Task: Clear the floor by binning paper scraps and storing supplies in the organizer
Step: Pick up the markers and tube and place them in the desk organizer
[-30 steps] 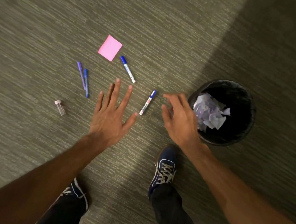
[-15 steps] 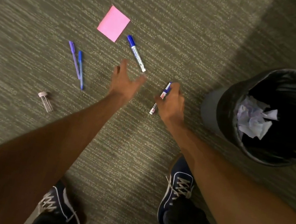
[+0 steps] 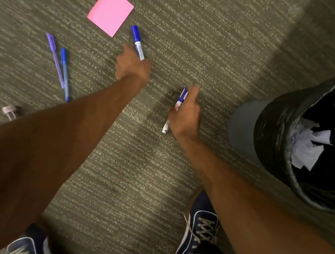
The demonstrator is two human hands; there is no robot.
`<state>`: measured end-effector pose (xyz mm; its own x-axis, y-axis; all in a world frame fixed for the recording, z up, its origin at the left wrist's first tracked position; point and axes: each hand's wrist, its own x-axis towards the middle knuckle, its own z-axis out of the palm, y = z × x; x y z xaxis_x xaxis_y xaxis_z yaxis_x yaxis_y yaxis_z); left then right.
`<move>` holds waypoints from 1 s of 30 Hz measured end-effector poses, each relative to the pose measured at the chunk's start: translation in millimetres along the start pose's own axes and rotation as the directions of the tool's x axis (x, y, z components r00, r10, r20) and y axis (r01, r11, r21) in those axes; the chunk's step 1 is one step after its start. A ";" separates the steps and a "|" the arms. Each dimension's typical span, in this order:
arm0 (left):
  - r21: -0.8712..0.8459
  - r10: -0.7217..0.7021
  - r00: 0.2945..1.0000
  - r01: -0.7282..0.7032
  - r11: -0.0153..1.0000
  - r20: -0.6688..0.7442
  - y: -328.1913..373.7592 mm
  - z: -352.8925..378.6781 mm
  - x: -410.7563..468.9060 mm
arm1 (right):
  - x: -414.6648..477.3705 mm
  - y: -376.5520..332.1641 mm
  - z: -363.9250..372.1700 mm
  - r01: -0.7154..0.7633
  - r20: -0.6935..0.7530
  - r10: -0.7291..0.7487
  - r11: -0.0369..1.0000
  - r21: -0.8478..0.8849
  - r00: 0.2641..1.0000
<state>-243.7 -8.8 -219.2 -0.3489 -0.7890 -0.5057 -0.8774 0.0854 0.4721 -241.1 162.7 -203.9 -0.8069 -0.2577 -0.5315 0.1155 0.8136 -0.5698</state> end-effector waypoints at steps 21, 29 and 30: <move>-0.698 -0.009 0.807 0.516 0.497 0.591 -44.5 -162.5 -135.6 | -95.5 -151.3 -26.9 0.070 0.224 -0.114 0.979 0.193 0.968; -0.721 -0.066 0.791 0.586 0.370 0.608 -92.2 -218.3 -141.2 | -152.5 -187.2 11.6 0.150 0.290 -0.207 0.967 0.206 0.934; -0.721 -0.073 0.791 0.587 0.367 0.607 -99.5 -222.8 -140.4 | -159.4 -189.5 19.1 0.156 0.309 -0.215 0.966 0.204 0.927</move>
<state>-34.1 -42.1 -34.3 -0.4118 -0.2613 -0.8730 -0.2892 -0.8710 0.3971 -123.3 39.6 -23.2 -0.5934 -0.5745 -0.5637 0.1039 0.6398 -0.7615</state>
